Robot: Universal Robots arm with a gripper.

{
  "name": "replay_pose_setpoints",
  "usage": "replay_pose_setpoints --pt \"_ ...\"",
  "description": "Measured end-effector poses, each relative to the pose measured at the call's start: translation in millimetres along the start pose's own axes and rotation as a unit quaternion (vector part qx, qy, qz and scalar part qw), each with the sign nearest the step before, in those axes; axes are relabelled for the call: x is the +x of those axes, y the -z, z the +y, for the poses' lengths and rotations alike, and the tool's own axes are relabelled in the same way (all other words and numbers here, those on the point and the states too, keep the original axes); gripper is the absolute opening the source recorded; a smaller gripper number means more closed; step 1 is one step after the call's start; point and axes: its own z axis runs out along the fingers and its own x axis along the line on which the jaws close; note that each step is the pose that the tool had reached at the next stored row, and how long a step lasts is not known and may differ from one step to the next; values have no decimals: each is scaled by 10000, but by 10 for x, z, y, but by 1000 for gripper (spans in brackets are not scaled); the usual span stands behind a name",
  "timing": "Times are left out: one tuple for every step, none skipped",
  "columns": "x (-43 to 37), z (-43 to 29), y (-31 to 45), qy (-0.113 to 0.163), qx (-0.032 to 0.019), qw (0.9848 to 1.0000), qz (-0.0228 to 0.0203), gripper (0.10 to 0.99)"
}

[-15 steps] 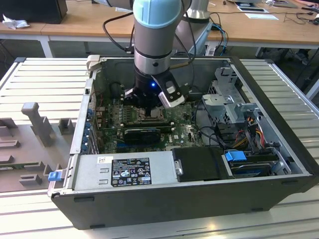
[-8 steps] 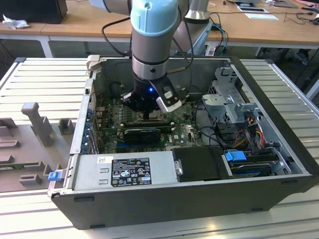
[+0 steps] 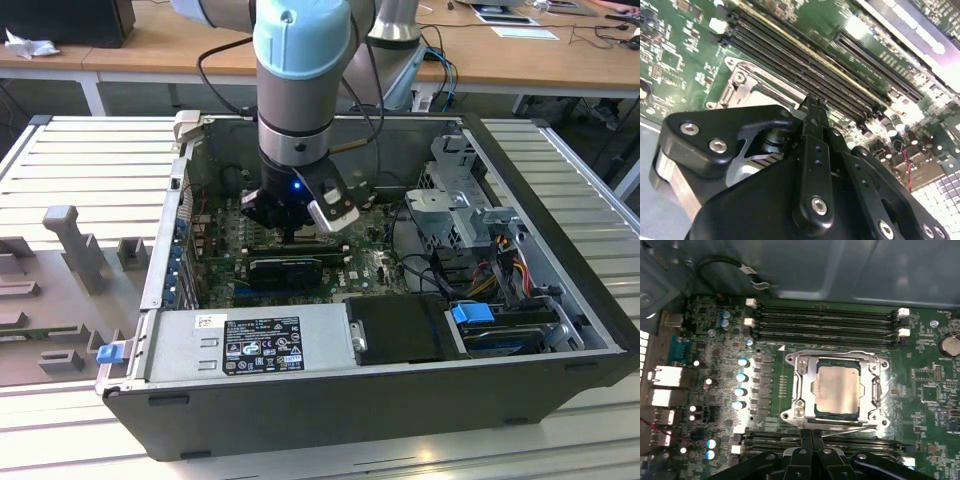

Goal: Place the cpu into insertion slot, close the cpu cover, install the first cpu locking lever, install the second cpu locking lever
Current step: 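Install the second cpu locking lever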

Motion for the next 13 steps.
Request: replay_pose_setpoints --pt "17 -1 -1 9 -24 10000 0 106" --pt "41 -4 -5 25 -67 10000 0 106" --pt "52 -10 -13 35 -92 10000 0 106" --pt "59 -19 -26 47 -116 9999 1 106" --pt "62 -29 -51 59 -140 9999 2 106" --pt "64 -35 -65 67 -152 9999 2 106" --pt "67 -40 -78 76 -166 9998 4 106" --pt "71 -45 -96 93 -192 9998 5 106" --pt "76 -47 -105 100 -209 9997 5 106" --pt "95 -55 -122 107 -265 9996 3 106" --pt "104 -67 -123 109 -302 9995 0 106" --pt "109 -87 -123 109 -333 9994 -3 106" --pt "112 -114 -128 108 -370 9993 -5 106"
